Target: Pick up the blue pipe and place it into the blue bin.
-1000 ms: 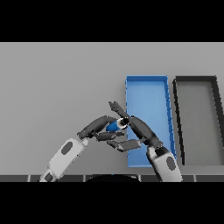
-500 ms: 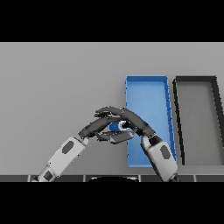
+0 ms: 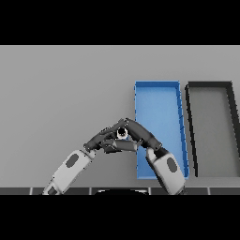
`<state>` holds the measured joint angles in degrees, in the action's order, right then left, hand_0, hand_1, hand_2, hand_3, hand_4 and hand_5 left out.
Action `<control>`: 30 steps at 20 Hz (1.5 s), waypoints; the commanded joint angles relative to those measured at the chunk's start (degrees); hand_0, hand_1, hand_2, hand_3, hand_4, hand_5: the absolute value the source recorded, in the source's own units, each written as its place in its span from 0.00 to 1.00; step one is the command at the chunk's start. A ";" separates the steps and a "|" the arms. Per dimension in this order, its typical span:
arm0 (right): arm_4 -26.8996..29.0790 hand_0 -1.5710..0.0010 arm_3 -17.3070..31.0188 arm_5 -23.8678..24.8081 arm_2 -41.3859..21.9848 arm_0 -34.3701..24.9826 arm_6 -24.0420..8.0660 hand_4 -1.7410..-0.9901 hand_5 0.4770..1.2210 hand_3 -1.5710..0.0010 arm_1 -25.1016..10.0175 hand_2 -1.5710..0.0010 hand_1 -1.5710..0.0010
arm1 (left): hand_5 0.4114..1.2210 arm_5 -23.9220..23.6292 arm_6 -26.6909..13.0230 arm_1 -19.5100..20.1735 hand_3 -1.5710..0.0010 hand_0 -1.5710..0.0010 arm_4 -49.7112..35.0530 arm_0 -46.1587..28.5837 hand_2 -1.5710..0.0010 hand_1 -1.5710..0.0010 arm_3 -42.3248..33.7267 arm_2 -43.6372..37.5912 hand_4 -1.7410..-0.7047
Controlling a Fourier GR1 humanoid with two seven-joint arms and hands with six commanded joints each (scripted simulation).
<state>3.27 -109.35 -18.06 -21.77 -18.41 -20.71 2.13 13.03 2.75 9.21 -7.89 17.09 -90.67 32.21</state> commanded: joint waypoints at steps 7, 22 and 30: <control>-1.03 0.02 -0.48 -2.66 1.13 1.19 0.97 0.35 0.95 0.02 2.26 0.02 0.02 | 1.00 2.47 0.59 2.02 0.73 0.22 1.33 2.30 0.35 0.36 1.57 0.55 0.29; -4.59 0.00 -1.78 -6.26 3.68 3.09 1.89 0.34 1.00 0.00 7.70 0.00 0.00 | 0.28 2.89 -0.29 3.22 0.99 0.97 4.58 1.97 0.98 0.98 2.62 0.23 0.87; 10.66 0.00 -3.34 -5.32 11.17 -0.72 -8.16 0.33 1.00 0.00 13.88 0.00 0.00 | 0.16 1.60 -6.55 3.49 1.00 1.00 4.04 0.35 1.00 1.00 1.94 0.21 0.84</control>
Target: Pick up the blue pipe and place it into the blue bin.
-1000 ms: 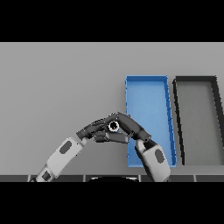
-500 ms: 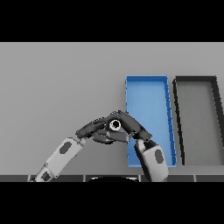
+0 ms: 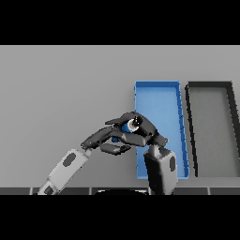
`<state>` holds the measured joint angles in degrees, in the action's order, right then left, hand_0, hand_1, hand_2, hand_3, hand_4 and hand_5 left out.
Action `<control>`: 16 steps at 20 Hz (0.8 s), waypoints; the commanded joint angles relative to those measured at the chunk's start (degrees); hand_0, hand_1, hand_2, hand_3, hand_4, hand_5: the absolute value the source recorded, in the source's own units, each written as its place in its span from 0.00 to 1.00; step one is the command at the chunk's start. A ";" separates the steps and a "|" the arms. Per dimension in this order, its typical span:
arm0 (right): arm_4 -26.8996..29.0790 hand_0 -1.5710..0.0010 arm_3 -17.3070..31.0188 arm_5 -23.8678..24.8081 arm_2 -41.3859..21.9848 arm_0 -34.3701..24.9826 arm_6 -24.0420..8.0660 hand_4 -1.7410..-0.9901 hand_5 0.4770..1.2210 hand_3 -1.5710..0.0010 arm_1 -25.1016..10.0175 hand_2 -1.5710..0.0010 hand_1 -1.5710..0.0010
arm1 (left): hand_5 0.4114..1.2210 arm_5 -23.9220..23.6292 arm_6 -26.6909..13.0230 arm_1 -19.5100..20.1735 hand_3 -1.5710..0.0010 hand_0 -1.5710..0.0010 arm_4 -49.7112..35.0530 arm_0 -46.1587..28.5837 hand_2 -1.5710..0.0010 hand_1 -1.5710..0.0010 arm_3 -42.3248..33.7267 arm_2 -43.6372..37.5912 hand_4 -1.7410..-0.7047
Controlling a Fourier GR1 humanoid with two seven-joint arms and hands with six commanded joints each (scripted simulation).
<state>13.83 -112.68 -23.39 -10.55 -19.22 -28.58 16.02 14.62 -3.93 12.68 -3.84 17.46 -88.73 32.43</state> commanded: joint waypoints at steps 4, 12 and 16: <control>6.59 0.00 -1.80 3.97 5.17 -7.12 -5.87 0.33 1.00 0.00 -1.06 0.00 0.00 | 0.13 0.27 -0.08 0.13 1.00 1.00 -0.36 -0.23 1.00 1.00 -0.57 0.06 0.85; 11.53 0.00 1.20 14.52 17.62 -26.02 -5.76 0.33 1.00 0.00 -16.43 0.00 0.00 | 0.09 0.82 0.96 0.56 1.00 1.00 -0.22 -0.94 1.00 1.00 -0.44 0.22 0.85; 7.20 0.00 5.93 15.35 24.00 -25.98 -6.35 0.32 1.00 0.00 -20.95 0.00 0.00 | 0.09 -0.06 -0.15 1.17 1.00 1.00 0.45 -1.53 1.00 1.00 -1.77 0.33 0.87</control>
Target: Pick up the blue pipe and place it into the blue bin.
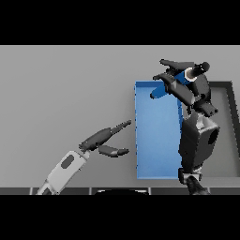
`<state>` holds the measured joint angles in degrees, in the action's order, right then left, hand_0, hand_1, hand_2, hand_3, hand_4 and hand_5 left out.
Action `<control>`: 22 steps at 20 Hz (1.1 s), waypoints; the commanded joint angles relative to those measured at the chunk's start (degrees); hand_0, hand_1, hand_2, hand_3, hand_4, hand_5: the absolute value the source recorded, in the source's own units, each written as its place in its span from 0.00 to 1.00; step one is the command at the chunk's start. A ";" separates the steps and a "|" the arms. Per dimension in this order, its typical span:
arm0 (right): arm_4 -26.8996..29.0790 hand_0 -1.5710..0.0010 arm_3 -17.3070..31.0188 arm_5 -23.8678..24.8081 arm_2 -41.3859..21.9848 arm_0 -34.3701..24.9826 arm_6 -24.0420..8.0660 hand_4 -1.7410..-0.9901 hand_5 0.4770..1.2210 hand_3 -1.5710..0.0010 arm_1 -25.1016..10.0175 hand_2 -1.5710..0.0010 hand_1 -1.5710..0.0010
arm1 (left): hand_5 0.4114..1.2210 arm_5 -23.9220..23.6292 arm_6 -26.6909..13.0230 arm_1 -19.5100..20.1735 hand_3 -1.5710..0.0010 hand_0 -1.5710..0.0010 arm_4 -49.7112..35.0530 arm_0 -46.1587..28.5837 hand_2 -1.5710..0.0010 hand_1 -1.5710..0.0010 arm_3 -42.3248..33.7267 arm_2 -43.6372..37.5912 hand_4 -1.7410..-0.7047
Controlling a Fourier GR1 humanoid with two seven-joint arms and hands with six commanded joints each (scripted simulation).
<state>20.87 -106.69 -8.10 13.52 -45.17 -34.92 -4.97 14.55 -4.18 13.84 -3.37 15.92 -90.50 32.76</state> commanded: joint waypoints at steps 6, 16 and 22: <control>-1.47 0.00 6.47 0.73 6.83 10.90 -0.01 0.32 1.00 0.00 -3.22 0.00 0.00 | 0.06 -0.19 -0.45 0.86 1.00 1.00 -0.17 0.42 1.00 1.00 -0.44 -0.83 0.88; -2.61 0.00 9.45 11.52 -2.02 35.46 -0.01 0.32 1.00 0.00 -2.31 0.00 0.00 | 0.07 0.00 -0.63 1.75 1.00 1.00 0.17 0.04 1.00 1.00 -0.86 -0.68 0.88; 0.04 0.00 7.52 19.95 -13.86 42.17 4.10 0.12 0.98 0.56 -8.36 0.00 0.00 | 0.08 -0.29 -1.32 1.61 1.00 1.00 0.09 -0.25 1.00 1.00 -2.23 -0.18 0.88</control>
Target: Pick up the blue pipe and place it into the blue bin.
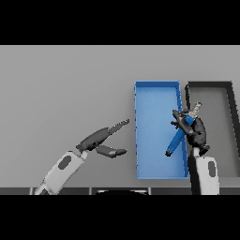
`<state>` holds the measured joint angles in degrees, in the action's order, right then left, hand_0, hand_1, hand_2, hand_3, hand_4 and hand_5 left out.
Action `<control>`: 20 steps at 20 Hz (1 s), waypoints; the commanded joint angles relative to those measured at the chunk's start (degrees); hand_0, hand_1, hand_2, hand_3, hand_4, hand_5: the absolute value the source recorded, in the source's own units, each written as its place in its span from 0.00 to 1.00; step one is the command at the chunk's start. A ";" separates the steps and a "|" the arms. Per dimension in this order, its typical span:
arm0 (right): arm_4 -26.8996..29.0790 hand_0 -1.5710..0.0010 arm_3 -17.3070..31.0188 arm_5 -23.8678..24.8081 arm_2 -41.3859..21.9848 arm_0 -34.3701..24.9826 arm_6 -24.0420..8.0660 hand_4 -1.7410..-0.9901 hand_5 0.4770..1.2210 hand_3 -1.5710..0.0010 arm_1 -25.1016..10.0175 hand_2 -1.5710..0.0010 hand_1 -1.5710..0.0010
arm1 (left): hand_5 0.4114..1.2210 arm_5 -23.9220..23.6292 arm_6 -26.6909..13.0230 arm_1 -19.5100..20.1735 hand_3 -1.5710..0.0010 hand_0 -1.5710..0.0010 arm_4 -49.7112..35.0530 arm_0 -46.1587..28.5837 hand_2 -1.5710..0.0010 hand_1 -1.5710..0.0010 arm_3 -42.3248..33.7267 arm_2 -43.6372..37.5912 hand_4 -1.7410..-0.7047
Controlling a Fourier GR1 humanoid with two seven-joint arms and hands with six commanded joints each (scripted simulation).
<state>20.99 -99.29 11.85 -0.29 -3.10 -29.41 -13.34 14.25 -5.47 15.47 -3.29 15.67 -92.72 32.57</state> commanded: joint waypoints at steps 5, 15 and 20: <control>7.79 0.40 5.43 6.59 -5.76 1.43 2.45 0.45 0.92 0.67 -3.37 0.46 0.44 | 0.08 -0.22 -0.49 -0.33 1.00 1.00 -0.04 0.31 1.00 1.00 0.41 -0.10 0.88; 17.79 0.92 6.66 9.91 -26.74 -4.30 -5.54 0.74 0.54 0.96 -22.69 0.94 0.94 | 0.07 -0.58 0.07 -0.15 1.00 1.00 0.73 -0.32 1.00 1.00 0.61 0.18 0.88; 19.85 0.97 6.01 13.24 -30.51 -6.62 -5.54 0.74 0.43 0.99 -25.12 0.98 0.98 | 0.07 -0.72 -0.79 -0.65 1.00 1.00 0.37 -0.53 1.00 1.00 -0.55 0.66 0.88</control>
<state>40.82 -93.29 25.09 -30.78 -9.75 -34.95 -38.46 13.54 -6.38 14.81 -2.91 15.14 -93.27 33.23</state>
